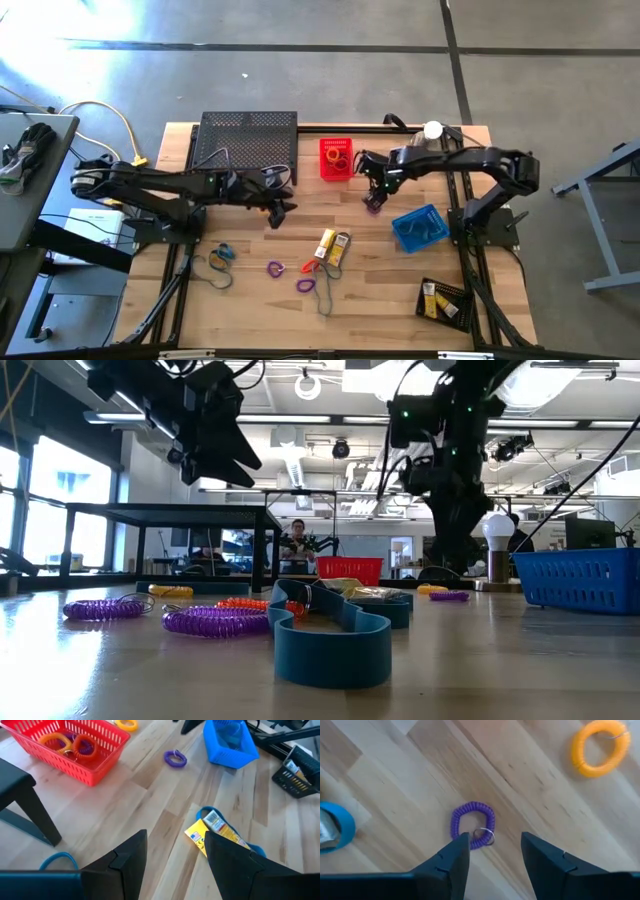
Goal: Pick & Place Office Desk Supplies
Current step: Put the violet spring keychain into the red bin
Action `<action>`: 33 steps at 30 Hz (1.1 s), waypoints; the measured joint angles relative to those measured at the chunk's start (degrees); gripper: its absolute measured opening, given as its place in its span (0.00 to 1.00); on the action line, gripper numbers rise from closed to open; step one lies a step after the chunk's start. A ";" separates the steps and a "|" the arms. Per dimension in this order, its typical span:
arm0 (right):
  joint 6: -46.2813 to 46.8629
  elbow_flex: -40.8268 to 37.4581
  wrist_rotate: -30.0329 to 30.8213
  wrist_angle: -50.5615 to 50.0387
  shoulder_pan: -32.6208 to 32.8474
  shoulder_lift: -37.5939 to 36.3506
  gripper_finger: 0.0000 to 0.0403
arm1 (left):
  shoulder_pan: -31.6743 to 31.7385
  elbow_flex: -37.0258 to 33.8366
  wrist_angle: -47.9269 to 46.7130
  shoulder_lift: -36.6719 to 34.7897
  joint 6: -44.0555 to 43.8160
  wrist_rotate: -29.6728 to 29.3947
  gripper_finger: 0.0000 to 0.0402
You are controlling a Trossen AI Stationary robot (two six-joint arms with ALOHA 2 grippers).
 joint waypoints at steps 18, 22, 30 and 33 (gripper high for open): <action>-6.12 -13.20 0.61 17.67 1.25 0.00 0.41 | 1.43 0.00 1.63 0.00 2.79 0.78 0.48; -7.83 -15.55 2.04 22.09 2.24 0.00 0.41 | 1.43 0.00 2.58 0.00 2.83 0.78 0.48; -11.76 -17.89 3.23 25.07 3.06 0.00 0.38 | 1.43 0.00 2.75 0.00 2.88 0.78 0.48; -12.40 -18.89 3.11 26.29 3.05 -0.04 0.33 | 1.43 0.00 2.75 0.00 2.88 0.77 0.48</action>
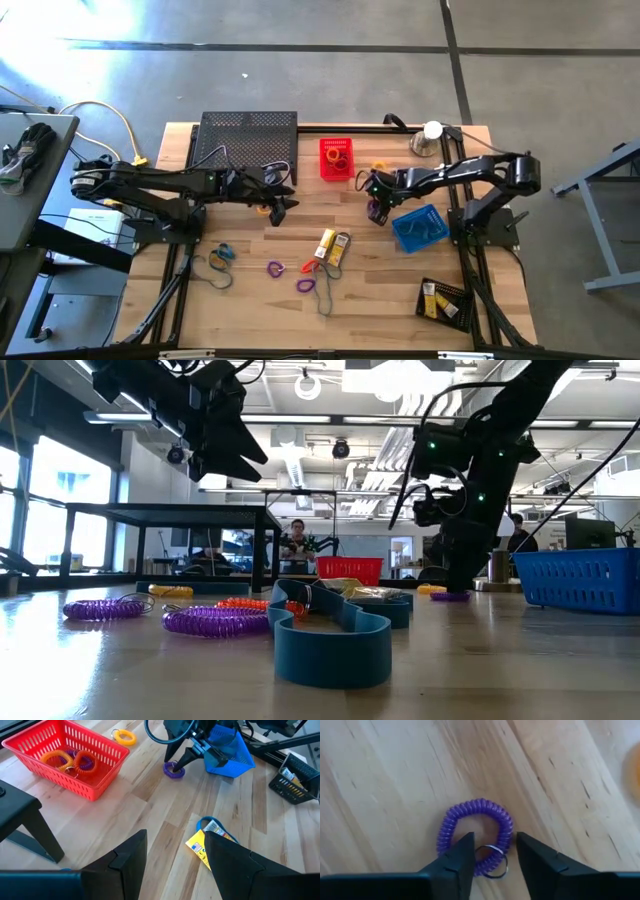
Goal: Pick & Place Office Desk Supplies
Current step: Put the violet spring keychain into the red bin
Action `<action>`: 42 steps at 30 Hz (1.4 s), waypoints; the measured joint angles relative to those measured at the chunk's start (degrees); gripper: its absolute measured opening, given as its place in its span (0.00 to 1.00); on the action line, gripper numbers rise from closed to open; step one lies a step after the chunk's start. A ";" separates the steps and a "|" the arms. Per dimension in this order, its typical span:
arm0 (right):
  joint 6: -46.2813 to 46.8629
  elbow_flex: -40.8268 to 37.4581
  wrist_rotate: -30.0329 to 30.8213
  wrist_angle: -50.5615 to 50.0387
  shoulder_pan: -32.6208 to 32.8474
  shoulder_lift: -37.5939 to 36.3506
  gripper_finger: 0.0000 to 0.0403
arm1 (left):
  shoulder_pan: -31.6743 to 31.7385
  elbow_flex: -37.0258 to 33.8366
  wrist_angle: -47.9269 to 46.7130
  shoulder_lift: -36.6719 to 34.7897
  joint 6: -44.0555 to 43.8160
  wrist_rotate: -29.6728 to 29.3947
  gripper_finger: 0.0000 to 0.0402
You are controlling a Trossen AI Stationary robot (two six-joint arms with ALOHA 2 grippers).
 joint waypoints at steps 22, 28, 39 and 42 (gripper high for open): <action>7.67 -2.18 -0.07 -0.17 3.79 -5.83 0.01 | 0.00 0.00 -0.02 0.00 2.32 -0.02 0.48; 7.72 2.24 1.46 -2.23 6.14 -8.98 0.01 | 0.00 0.00 0.36 0.00 3.33 -0.25 0.48; -2.97 15.49 1.74 4.25 3.35 -9.23 0.01 | 0.26 -0.01 3.23 0.00 6.49 -0.27 0.48; -5.14 18.73 1.89 7.37 0.41 -8.40 0.01 | 0.26 0.00 3.26 0.00 6.47 -0.27 0.48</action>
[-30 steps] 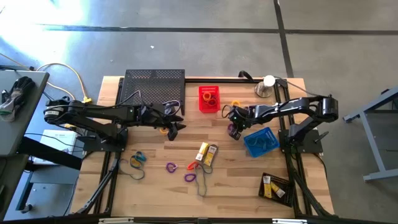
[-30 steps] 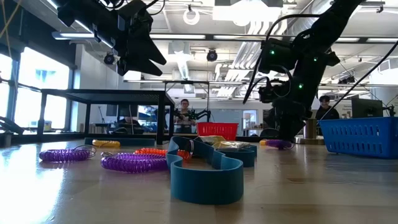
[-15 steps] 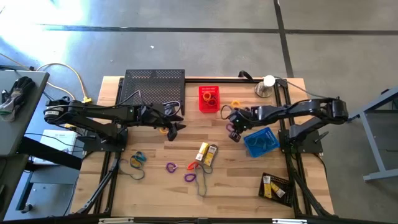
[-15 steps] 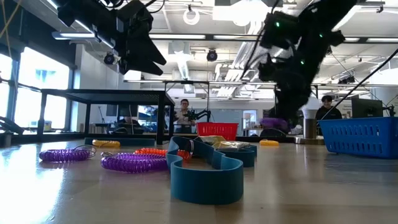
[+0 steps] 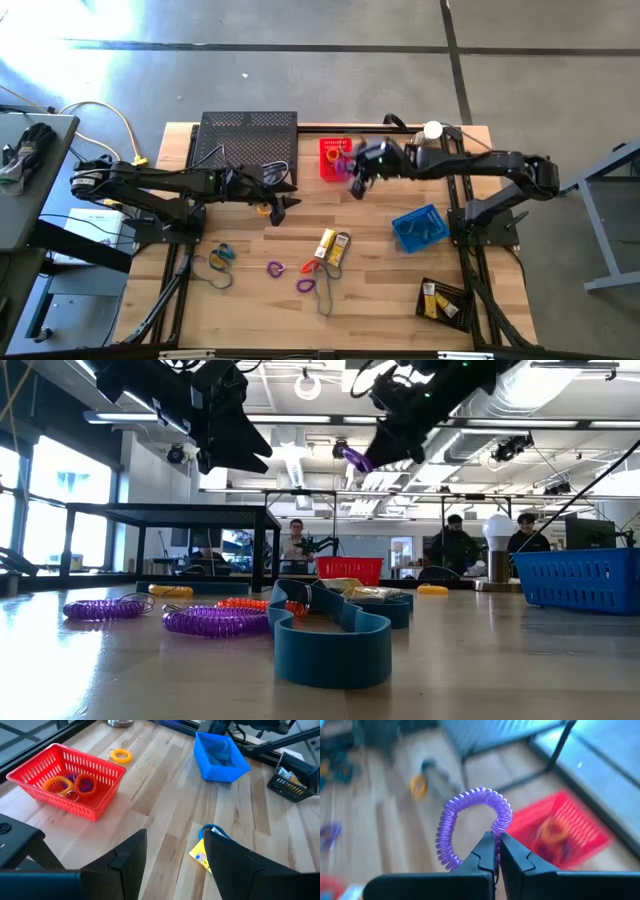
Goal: Pick & Place Office Desk Supplies
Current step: Put the violet spring keychain into the red bin
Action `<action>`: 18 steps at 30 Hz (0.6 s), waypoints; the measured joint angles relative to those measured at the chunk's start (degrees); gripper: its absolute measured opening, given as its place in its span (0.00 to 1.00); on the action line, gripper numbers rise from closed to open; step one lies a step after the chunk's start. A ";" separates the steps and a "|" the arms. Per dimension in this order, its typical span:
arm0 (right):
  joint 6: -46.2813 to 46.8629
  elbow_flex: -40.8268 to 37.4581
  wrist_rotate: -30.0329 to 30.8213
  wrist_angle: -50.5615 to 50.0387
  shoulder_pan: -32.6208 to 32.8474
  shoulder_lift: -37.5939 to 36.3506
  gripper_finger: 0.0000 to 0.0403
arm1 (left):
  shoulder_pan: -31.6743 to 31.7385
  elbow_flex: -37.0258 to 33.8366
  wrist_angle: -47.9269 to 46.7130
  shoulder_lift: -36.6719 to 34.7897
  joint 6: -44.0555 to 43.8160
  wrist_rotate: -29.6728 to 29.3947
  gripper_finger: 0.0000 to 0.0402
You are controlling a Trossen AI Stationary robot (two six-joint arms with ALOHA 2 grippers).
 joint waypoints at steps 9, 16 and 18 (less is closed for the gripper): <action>-1.37 8.31 -4.61 -0.35 -6.51 11.66 0.01 | 0.00 0.00 0.00 0.00 -0.04 0.00 0.48; -2.10 11.83 1.59 -3.37 -7.41 20.98 0.01 | -0.04 0.00 -0.51 0.02 -0.22 0.02 0.48; -1.94 12.32 2.62 -4.00 -7.86 22.83 0.01 | -0.04 -0.02 -1.00 0.02 -0.22 0.02 0.48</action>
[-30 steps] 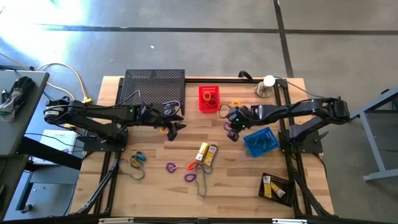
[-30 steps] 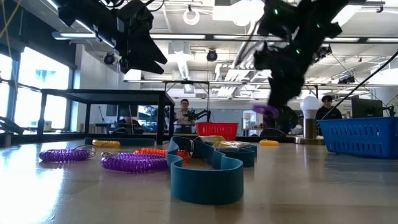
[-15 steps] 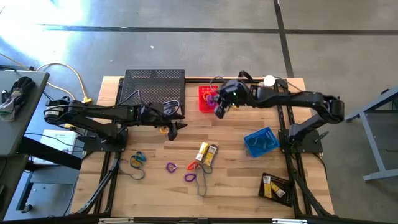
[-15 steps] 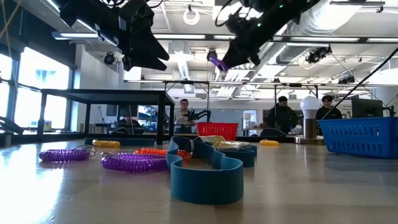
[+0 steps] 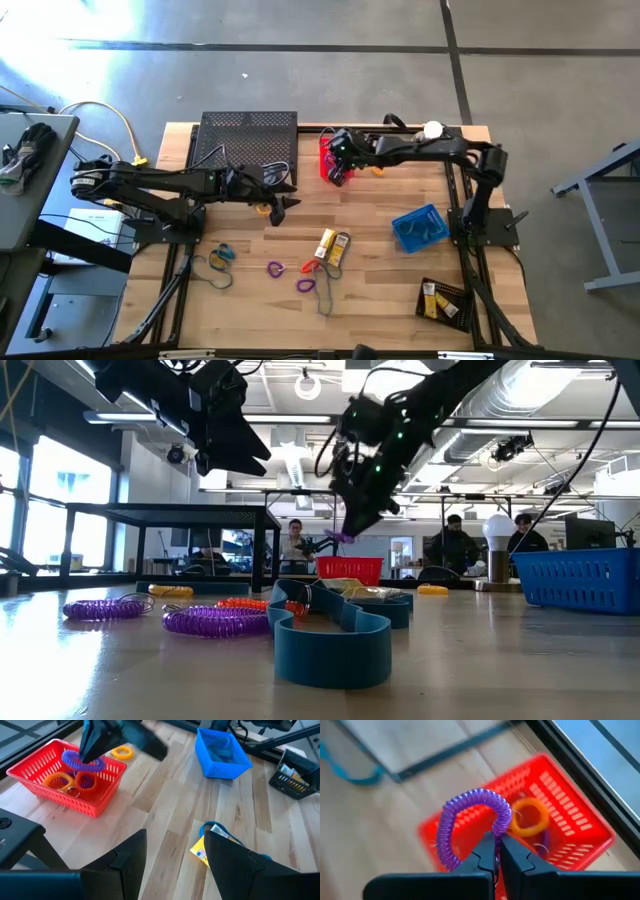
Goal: Pick & Place Office Desk Supplies
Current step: Put the violet spring keychain into the red bin, then put the blue rubber band into the blue bin
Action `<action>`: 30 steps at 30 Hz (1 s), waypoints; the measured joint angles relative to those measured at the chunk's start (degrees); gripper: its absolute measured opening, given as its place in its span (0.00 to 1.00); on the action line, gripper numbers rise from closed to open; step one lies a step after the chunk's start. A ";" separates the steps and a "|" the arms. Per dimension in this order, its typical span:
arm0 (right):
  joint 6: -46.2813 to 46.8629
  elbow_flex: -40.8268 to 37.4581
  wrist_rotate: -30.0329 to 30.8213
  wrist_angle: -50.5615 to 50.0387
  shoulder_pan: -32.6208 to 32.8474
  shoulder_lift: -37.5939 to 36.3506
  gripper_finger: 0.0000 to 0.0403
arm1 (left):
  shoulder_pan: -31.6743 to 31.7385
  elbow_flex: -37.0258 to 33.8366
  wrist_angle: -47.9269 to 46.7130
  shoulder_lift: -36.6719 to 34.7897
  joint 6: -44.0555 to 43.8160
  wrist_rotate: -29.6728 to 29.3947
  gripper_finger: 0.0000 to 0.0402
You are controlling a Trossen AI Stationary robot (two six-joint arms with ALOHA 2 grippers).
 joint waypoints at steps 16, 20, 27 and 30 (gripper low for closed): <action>1.27 0.60 2.54 -1.37 -1.42 2.40 0.16 | 0.00 0.00 0.03 0.01 0.04 -3.19 0.48; 1.44 0.60 1.90 -1.28 -1.35 2.40 0.25 | 0.00 0.00 0.11 0.01 0.09 -2.00 0.48; 1.47 0.58 1.66 -1.36 -0.73 -1.19 0.38 | 0.03 0.00 -2.24 0.01 -0.39 2.59 0.48; 1.59 0.60 1.61 -2.66 0.21 -4.31 0.40 | 0.45 0.00 -4.87 0.01 -1.31 3.88 0.48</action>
